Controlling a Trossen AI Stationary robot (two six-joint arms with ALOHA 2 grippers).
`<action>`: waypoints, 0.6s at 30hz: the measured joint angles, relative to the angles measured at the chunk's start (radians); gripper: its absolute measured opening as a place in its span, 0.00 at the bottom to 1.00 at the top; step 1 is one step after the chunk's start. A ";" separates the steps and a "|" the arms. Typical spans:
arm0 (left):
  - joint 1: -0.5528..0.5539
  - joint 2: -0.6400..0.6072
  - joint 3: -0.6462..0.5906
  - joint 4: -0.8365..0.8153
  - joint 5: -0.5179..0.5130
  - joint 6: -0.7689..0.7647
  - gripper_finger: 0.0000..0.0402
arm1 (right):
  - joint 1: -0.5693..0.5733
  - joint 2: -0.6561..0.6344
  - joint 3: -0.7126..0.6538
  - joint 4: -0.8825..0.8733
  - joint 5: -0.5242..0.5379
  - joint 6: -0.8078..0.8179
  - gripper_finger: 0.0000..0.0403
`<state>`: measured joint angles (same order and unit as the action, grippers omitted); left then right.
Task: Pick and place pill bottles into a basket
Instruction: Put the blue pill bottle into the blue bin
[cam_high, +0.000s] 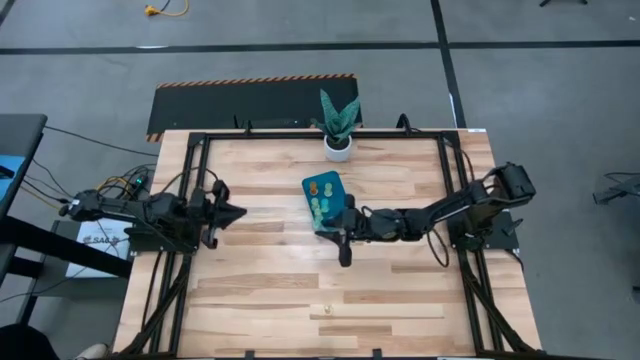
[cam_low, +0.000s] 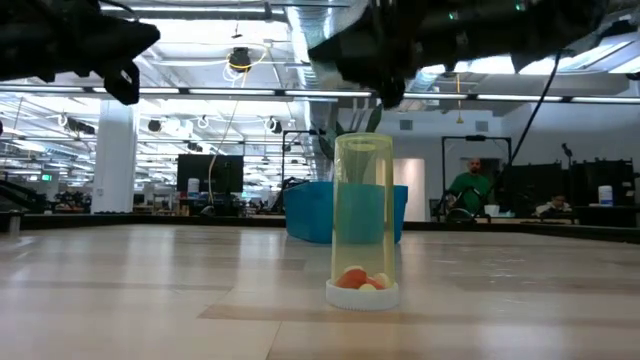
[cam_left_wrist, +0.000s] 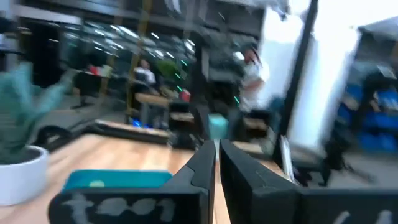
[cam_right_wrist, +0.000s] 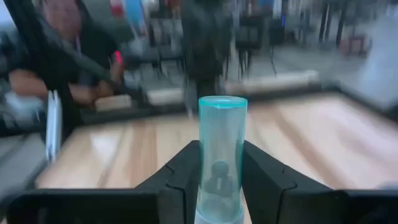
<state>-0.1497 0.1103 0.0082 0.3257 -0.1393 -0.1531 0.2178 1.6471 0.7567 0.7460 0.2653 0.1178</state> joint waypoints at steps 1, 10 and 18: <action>0.000 0.014 0.000 0.022 -0.024 -0.021 0.02 | -0.002 0.011 0.000 0.041 0.000 -0.013 0.23; 0.001 0.396 0.030 0.199 0.015 -0.093 0.02 | -0.059 0.174 0.022 0.308 -0.072 -0.006 0.23; 0.012 0.911 0.246 0.438 0.020 0.025 0.16 | -0.067 0.238 0.094 0.340 -0.121 -0.025 0.23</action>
<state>-0.1373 1.0211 0.2540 0.7639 -0.1191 -0.1282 0.1508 1.8847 0.8504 1.0864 0.1441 0.0927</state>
